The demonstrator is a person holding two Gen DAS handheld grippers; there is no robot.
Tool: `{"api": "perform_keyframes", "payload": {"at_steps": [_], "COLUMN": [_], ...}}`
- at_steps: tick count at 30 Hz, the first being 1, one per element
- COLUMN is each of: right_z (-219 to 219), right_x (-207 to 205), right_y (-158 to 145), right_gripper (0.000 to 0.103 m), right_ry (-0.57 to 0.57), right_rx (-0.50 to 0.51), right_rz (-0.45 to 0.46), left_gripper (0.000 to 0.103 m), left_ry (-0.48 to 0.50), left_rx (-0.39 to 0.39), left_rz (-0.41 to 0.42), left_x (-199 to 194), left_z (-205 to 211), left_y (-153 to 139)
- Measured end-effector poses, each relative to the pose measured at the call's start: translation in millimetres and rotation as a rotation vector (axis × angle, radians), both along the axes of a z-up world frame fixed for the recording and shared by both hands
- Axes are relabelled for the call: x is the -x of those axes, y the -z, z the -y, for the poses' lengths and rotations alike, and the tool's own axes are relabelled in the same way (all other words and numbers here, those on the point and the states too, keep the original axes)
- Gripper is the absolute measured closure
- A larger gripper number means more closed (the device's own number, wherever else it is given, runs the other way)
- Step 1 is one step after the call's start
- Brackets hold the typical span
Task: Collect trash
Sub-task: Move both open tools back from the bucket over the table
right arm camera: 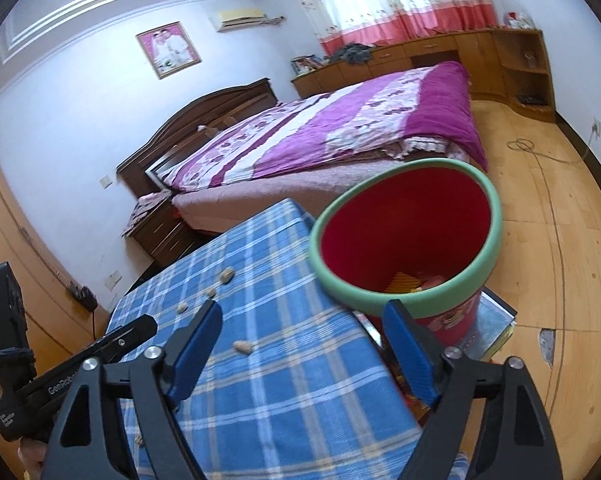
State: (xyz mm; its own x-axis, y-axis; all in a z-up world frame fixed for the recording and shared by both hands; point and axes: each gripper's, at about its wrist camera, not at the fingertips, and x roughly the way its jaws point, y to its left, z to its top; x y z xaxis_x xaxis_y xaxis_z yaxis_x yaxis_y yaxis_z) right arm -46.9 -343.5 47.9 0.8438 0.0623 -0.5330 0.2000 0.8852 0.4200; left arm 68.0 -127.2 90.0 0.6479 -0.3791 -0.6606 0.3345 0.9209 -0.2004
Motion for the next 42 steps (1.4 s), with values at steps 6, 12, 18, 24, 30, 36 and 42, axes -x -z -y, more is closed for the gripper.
{"api": "perform_keyframes", "payload": {"at_steps": [6, 12, 18, 24, 30, 36, 42], "right_z": [-33.2, -65.1, -87.1, -99.8, -108.7, -111.4, -109.5], "right_x": [5.3, 13.9, 25.1, 33.5, 35.1, 35.5, 38.3], "right_y": [-7.4, -11.6, -14.3, -12.7, -2.6, 6.1, 6.8], "right_gripper": [0.017, 0.017, 0.014, 0.013, 0.013, 0.013, 0.013], "right_ry": [-0.044, -0.085, -0.103, -0.112, -0.135, -0.144, -0.129], "right_rx": [0.051, 0.113, 0.164, 0.208, 0.217, 0.216, 0.214], "right_rz": [0.008, 0.03, 0.062, 0.088, 0.076, 0.059, 0.071], "left_gripper": [0.028, 0.028, 0.028, 0.028, 0.028, 0.028, 0.028], "left_ry": [-0.067, -0.131, -0.187, -0.248, -0.286, -0.292, -0.292], "left_rx": [-0.023, -0.049, -0.06, -0.053, -0.081, -0.084, -0.083], "left_rz": [0.022, 0.045, 0.073, 0.102, 0.132, 0.126, 0.122], "left_x": [16.5, 36.2, 55.8, 68.8, 76.9, 78.3, 77.7], "left_z": [-29.8, -52.9, -70.8, -85.5, -90.7, -90.9, -89.4], "left_y": [-2.8, -3.7, -2.2, 0.6, 3.7, 8.1, 11.0]}}
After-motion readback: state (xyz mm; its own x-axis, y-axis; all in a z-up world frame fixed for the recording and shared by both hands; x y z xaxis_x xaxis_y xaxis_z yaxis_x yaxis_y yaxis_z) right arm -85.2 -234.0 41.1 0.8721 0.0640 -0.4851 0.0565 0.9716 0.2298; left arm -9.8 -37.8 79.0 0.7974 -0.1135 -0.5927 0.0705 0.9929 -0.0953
